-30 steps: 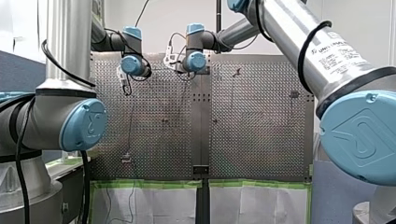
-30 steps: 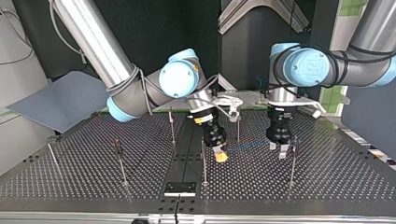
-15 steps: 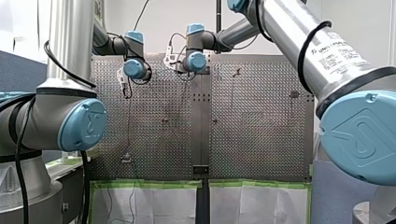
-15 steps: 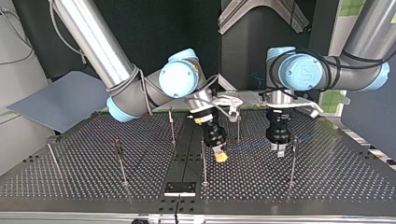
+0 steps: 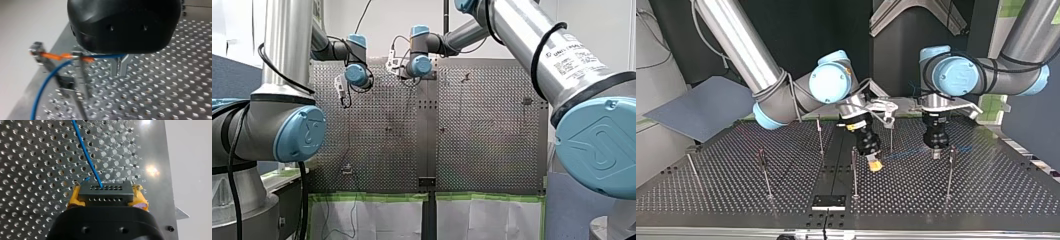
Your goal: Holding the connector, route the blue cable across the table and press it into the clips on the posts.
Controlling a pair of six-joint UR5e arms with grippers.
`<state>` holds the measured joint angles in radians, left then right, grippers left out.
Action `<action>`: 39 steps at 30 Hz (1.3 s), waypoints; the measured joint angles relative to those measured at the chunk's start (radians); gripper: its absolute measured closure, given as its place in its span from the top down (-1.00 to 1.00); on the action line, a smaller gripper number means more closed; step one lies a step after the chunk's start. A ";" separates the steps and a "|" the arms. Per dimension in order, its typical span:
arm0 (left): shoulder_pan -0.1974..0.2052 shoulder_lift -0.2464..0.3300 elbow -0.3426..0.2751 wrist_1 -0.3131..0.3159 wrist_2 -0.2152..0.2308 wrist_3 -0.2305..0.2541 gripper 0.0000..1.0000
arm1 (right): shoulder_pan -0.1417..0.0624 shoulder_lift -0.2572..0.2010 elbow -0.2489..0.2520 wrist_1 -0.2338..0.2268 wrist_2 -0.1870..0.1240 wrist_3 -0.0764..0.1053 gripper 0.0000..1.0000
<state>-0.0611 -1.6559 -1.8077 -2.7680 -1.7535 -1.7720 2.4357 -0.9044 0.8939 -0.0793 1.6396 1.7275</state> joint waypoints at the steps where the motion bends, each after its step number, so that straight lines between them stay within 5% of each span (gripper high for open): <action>1: -0.002 0.000 -0.008 -0.001 -0.006 0.003 -1.00 | 0.002 0.000 0.001 0.003 0.000 0.000 -1.00; 11: -0.010 0.001 -0.098 0.029 -0.022 0.009 -1.00 | 0.013 0.001 0.038 0.009 0.002 0.003 -1.00; 24: -0.011 -0.003 -0.232 0.160 -0.017 -0.011 -1.00 | 0.016 0.003 0.133 0.005 0.001 0.002 -1.00; 31: -0.019 -0.053 -0.293 0.221 0.012 -0.009 -1.00 | 0.016 0.004 0.197 0.003 0.001 -0.002 -1.00; 39: -0.023 -0.099 -0.302 0.272 0.047 -0.014 -1.00 | 0.019 0.005 0.179 0.003 0.002 -0.001 -1.00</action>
<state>-0.0841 -1.7547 -2.1100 -2.4961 -1.7065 -1.7858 2.4550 -0.8996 1.0726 -0.0762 1.6414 1.7269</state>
